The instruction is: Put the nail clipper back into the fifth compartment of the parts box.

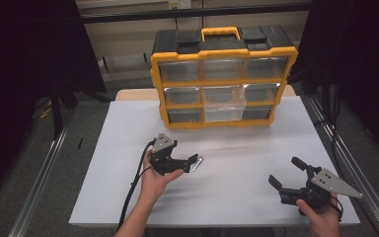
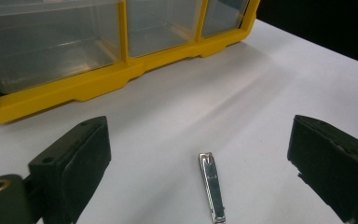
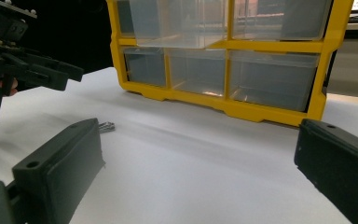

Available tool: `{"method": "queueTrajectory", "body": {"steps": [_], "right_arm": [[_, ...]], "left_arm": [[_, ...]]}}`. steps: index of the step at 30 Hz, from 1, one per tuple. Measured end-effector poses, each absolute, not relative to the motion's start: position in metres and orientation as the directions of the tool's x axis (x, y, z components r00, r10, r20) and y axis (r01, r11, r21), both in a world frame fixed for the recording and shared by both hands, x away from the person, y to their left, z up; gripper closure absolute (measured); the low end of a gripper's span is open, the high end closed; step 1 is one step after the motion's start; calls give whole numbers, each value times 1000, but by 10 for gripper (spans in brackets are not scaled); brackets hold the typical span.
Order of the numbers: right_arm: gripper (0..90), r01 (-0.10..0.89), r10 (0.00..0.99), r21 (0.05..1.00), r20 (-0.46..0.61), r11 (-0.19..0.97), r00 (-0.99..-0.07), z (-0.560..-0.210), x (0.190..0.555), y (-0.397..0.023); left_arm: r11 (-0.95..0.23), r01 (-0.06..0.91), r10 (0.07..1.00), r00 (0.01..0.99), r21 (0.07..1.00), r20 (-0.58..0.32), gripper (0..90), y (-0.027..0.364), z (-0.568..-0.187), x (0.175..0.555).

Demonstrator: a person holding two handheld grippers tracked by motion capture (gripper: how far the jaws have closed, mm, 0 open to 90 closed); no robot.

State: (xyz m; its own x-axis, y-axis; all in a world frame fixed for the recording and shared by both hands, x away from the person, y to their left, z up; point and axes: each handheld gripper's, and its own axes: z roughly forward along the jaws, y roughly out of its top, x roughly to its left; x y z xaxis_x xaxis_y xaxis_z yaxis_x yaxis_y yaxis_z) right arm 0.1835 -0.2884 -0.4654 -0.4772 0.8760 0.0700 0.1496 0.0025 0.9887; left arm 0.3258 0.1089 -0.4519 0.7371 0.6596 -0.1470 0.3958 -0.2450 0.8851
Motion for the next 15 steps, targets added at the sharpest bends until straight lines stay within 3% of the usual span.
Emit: {"method": "queueTrajectory", "body": {"steps": [8, 15], "right_arm": [[4, 148, 874, 989, 68, 5, -480, -465, 184, -288], [4, 151, 878, 989, 73, -1, -473, -465, 183, -289]], "left_arm": [[-358, 388, 636, 767, 849, -82, 209, 98, -452, 330], [-401, 446, 641, 761, 800, -104, 355, 91, -457, 335]]}}
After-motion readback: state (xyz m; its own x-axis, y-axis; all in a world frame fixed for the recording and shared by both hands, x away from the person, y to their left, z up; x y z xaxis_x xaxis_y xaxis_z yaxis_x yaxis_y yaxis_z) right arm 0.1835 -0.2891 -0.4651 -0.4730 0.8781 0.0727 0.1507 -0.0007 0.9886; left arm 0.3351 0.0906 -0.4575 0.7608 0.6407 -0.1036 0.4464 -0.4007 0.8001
